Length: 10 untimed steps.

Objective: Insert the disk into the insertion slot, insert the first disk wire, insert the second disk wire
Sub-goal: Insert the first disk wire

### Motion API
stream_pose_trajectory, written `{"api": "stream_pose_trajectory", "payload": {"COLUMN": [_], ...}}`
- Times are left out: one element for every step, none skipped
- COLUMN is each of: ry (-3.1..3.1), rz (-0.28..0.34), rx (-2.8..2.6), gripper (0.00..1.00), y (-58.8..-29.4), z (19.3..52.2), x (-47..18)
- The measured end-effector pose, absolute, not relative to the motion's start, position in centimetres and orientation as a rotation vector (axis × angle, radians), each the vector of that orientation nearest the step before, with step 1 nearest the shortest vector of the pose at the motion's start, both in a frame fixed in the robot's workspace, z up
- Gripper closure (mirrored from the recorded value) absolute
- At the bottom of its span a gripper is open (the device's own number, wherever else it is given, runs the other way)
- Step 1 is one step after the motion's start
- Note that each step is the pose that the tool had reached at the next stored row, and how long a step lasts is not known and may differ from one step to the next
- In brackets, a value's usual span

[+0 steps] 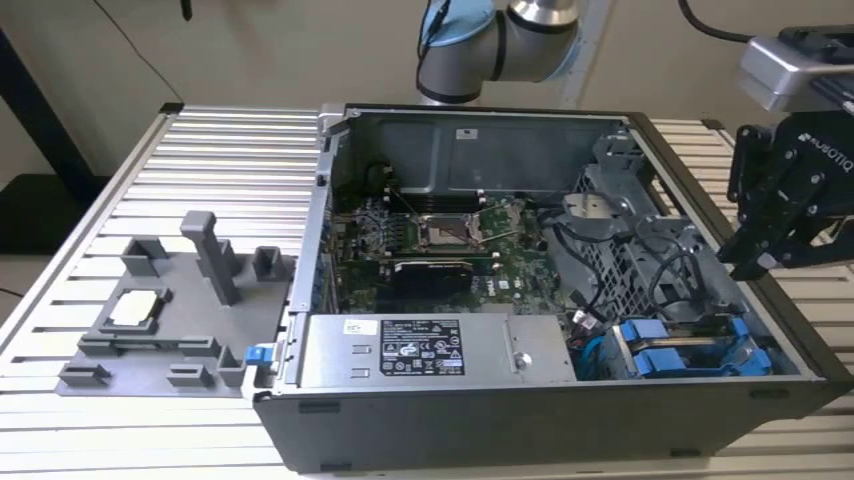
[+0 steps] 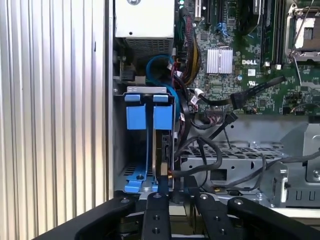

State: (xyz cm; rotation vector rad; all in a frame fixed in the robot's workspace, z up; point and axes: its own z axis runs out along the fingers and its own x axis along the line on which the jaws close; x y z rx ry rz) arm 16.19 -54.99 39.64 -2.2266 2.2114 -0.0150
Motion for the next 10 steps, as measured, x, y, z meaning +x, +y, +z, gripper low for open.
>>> {"api": "stream_pose_trajectory", "payload": {"ry": [2.211, 2.210, 2.209, 2.206, 2.202, 2.194, 2.185, 2.174, 2.164, 2.153], "rz": [-0.016, -0.018, -0.019, -0.018, -0.014, -0.004, 0.012, 0.029, 0.046, 0.063], "rx": [-2.226, -2.225, -2.224, -2.221, -2.217, -2.208, -2.198, -2.187, -2.176, -2.165], "gripper": [0.73, 0.73, 0.73, 0.73, 0.73, 0.73, 0.73, 0.73, 0.73, 0.73], "y": [-54.7, -54.5, -54.3, -54.2, -54.2, -54.1, -54.1, -54.1, -54.1, -54.1], "z": [39.6, 39.5, 39.4, 39.4, 39.3, 39.4, 39.3, 39.3, 39.3, 39.3], "x": [16.0, 15.8, 15.5, 15.3, 15.0, 14.6, 14.3, 14.0, 13.7, 13.4]}}
